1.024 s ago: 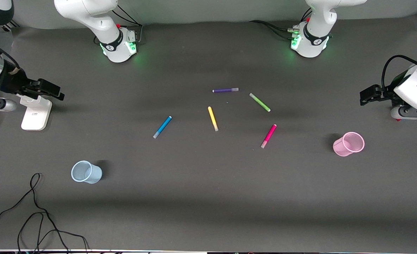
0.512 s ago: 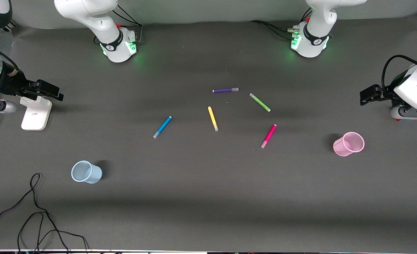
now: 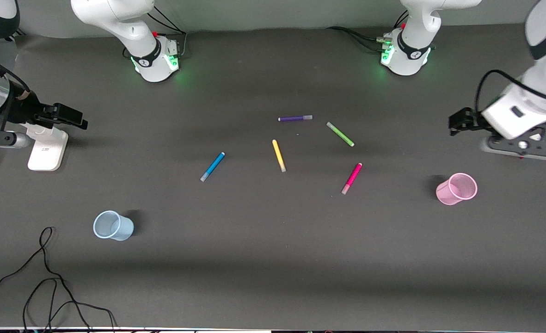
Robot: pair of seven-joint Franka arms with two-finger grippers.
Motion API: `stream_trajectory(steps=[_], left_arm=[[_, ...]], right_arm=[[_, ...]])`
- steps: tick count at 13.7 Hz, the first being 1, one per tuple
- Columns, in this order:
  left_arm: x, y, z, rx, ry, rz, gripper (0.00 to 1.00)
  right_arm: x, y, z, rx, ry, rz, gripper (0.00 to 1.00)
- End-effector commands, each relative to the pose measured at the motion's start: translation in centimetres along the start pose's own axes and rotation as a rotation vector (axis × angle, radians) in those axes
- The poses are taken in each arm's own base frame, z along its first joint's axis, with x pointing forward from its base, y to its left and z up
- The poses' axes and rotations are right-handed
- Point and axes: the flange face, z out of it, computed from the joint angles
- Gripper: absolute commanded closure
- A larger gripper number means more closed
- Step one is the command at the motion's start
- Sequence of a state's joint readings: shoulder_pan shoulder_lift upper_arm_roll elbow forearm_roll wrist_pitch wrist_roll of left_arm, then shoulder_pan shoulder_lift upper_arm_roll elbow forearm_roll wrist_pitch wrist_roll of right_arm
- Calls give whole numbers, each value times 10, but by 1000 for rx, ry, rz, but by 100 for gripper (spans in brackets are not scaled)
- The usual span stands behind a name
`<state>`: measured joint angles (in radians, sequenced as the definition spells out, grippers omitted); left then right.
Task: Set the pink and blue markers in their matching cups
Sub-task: 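Reach the right gripper to the blue marker while the left gripper reaches the pink marker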
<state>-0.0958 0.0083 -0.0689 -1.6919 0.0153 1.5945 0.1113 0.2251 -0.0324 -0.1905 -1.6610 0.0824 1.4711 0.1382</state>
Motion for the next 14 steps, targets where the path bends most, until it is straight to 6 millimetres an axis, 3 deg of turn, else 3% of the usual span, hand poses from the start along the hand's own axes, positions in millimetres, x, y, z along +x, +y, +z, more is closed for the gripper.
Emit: stream_trajectory(steps=[1, 3, 5, 6, 9, 12, 14], left_arm=[[3, 37, 3, -26, -10, 178, 1], [4, 80, 12, -53, -21, 254, 1], [2, 123, 24, -46, -24, 331, 1], [2, 135, 31, -43, -13, 343, 1], [2, 151, 54, -47, -3, 358, 1], [3, 149, 87, -42, 17, 353, 1], [-3, 149, 121, -36, 34, 353, 1]], right_arm=[[5, -15, 4, 3, -30, 55, 0], [7, -38, 16, 38, -62, 41, 0], [12, -49, 24, 68, -90, 141, 0], [12, -70, 23, 96, -93, 214, 0], [30, -130, 29, 77, -72, 484, 0], [17, -202, 57, 60, -64, 585, 0], [16, -224, 77, 31, -72, 639, 0]])
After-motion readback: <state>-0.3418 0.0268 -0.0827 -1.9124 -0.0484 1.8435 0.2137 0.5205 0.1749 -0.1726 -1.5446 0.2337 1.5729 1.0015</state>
